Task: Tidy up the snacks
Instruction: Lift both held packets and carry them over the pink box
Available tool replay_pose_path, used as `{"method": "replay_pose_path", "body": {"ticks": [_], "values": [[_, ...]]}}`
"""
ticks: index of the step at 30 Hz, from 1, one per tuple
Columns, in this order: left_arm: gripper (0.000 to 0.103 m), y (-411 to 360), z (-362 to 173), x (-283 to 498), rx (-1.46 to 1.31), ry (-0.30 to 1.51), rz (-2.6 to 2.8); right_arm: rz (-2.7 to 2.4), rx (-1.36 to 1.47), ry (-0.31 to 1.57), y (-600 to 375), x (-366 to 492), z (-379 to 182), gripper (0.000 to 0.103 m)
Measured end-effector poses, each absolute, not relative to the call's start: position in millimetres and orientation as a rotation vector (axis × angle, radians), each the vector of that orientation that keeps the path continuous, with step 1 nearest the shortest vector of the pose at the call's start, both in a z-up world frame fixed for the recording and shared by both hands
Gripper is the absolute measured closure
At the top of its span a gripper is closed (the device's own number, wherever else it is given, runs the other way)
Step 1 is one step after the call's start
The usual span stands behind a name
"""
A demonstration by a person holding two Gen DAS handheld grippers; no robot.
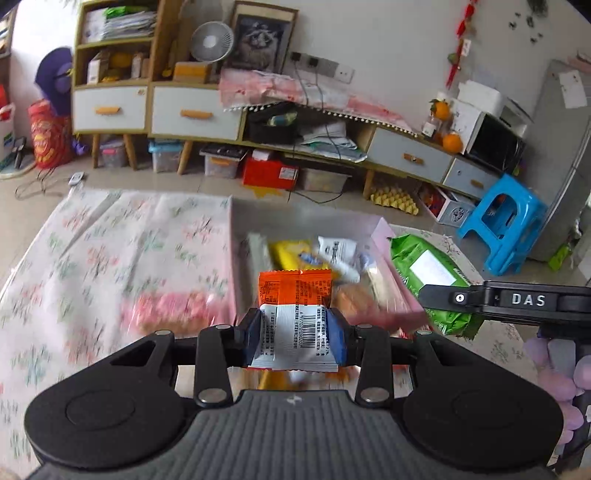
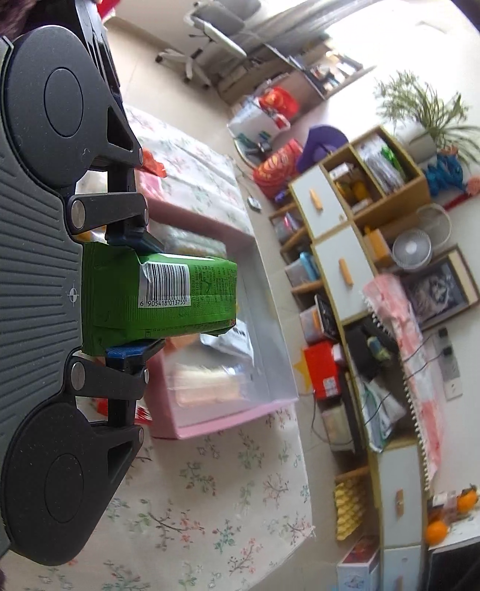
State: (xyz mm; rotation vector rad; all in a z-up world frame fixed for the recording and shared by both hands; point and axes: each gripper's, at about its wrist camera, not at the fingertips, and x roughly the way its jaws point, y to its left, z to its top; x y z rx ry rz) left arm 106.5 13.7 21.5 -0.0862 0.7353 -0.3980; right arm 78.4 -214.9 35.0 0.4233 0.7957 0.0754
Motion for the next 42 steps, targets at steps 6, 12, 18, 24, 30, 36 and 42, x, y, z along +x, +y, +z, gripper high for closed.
{"method": "replay_pose_path", "body": {"ticks": [6,12,18,24,30,36,42], "values": [[0.068,-4.1,2.6,152.8,-0.071,0.766,-0.397,0.001,0.462,0.819,-232.5,116.4,18.0,0.057],[0.068,-21.8,-8.7,185.5,-0.004,0.787,-0.377,-0.056,0.47,0.84,-251.4,140.1,-2.4,0.057],[0.068,-33.7,-13.5,209.6,0.063,0.772,-0.365,-0.051,0.444,0.831,-263.2,162.5,-13.4,0.057],[0.068,-41.0,-22.7,229.4,0.111,0.782,-0.361,-0.028,0.381,0.836,-262.5,183.5,-22.9,0.057],[0.068,-47.1,-27.9,237.8,0.132,0.788,-0.373,-0.02,0.339,0.854,-259.0,196.9,-33.8,0.057],[0.068,-54.0,-30.6,242.2,0.161,0.792,-0.38,-0.02,0.333,0.848,-258.8,200.6,-36.5,0.056],[0.061,-52.5,-29.7,243.3,0.152,0.787,-0.379,-0.017,0.327,0.847,-259.5,203.0,-36.9,0.054]]}}
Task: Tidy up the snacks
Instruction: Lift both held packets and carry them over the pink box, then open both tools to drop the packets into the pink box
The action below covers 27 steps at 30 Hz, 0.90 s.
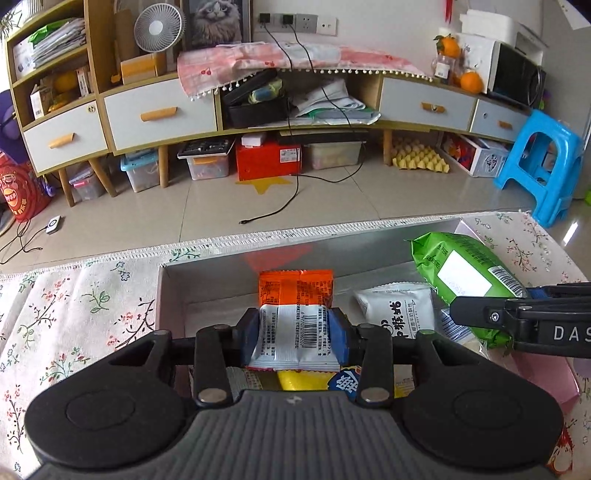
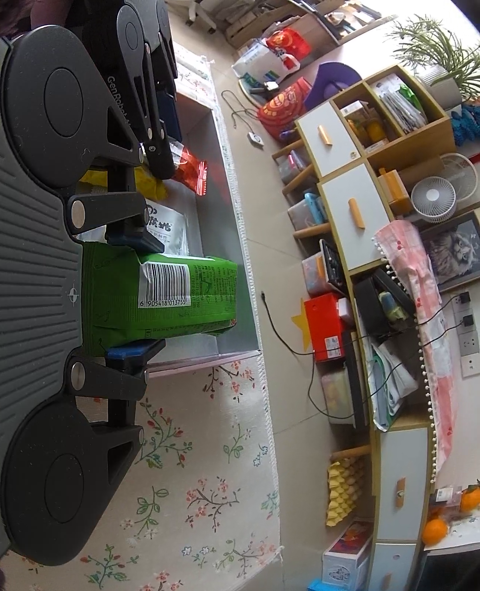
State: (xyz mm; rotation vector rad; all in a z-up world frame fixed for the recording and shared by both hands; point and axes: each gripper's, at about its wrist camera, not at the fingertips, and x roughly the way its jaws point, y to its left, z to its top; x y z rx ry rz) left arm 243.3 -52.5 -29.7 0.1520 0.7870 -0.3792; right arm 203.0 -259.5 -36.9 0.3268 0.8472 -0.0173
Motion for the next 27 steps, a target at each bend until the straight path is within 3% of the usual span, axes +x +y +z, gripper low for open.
{"method": "replay_pose_path", "body": {"ticks": [3,5,7,10,21,27], "values": [[0.055,-52.9,-27.5,239.8,0.155,0.779,-0.383,-0.013,0.314,0.842,-257.4,200.9,-32.3,0.052],[0.047,-52.7,-25.4,236.5,0.162,0.772,-0.386,-0.004,0.331,0.835,-259.2,199.0,-27.6,0.039],[0.043,-52.6,-22.8,233.6,0.165,0.764,-0.391,0.002,0.344,0.823,-260.6,195.8,-22.2,0.034],[0.036,-51.2,-17.2,228.1,0.153,0.765,-0.403,-0.001,0.339,0.821,-259.6,191.6,-12.7,0.034],[0.008,-39.8,8.3,187.5,0.116,0.765,-0.402,0.004,0.305,0.811,-250.8,153.6,22.2,0.016],[0.001,-28.3,13.1,157.8,0.082,0.791,-0.362,0.01,0.295,0.816,-241.1,123.6,31.8,0.013]]}}
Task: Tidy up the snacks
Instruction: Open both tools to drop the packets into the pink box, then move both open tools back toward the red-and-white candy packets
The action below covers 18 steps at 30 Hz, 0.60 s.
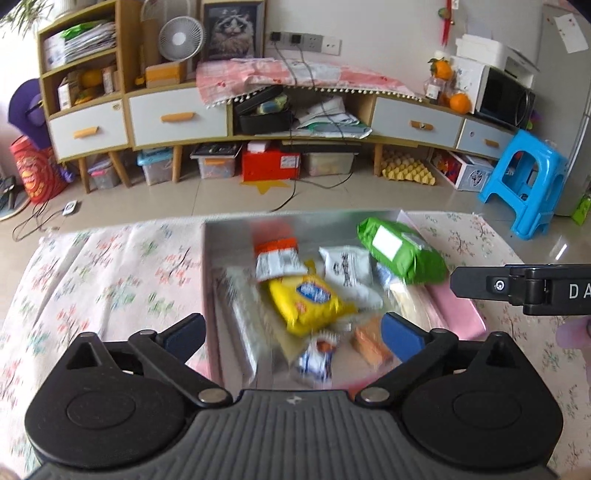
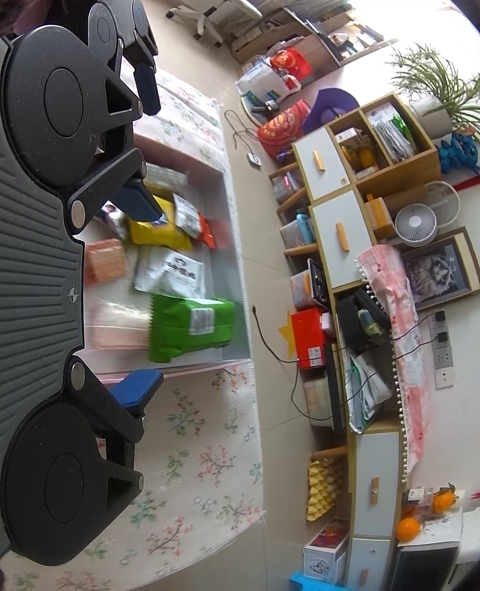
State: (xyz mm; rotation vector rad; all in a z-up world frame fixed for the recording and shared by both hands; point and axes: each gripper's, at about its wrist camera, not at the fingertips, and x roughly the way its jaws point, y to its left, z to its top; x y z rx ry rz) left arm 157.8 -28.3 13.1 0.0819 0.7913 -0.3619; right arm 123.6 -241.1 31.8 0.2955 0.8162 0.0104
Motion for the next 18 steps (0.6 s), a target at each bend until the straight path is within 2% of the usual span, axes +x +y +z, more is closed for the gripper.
{"method": "replay_pose_path", "body": {"ticks": [18], "values": [[0.0,5.7,10.9,92.4,0.098,0.877,-0.273,0.055,0.26,0.816,-214.3,58.4,38.7,0.006]]}}
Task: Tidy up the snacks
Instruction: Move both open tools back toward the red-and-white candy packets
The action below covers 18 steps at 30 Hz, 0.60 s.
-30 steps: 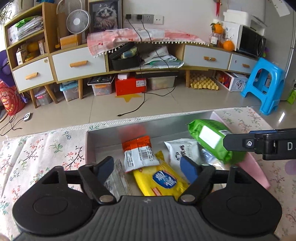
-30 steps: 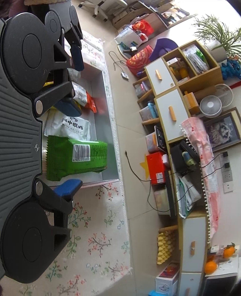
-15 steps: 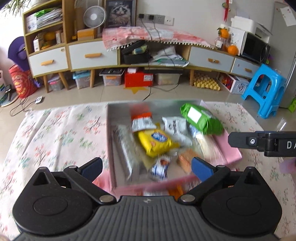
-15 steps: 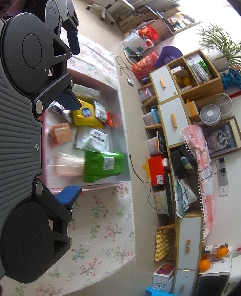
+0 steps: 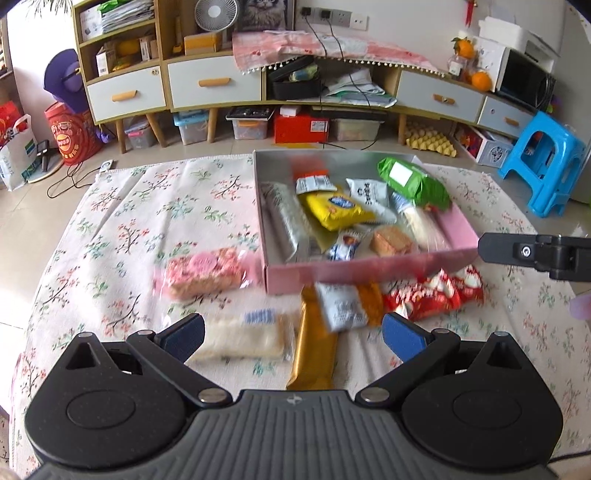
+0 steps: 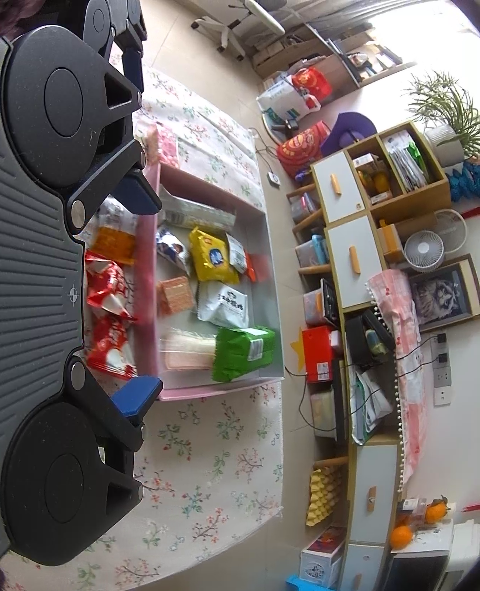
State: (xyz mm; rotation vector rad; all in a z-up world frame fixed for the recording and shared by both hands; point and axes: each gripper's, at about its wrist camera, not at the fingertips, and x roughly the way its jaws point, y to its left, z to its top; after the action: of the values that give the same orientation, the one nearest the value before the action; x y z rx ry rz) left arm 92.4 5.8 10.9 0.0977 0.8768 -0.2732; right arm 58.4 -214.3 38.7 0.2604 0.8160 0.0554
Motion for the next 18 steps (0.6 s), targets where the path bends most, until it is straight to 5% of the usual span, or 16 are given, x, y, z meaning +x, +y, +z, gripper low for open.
{"method": "replay_pose_path", "body": {"ticks": [18], "values": [[0.001,25.0,-39.9,60.4,0.129,0.857,-0.361,0.095,-0.004,0.892,-210.1,22.1,-25.6,0.005]]}}
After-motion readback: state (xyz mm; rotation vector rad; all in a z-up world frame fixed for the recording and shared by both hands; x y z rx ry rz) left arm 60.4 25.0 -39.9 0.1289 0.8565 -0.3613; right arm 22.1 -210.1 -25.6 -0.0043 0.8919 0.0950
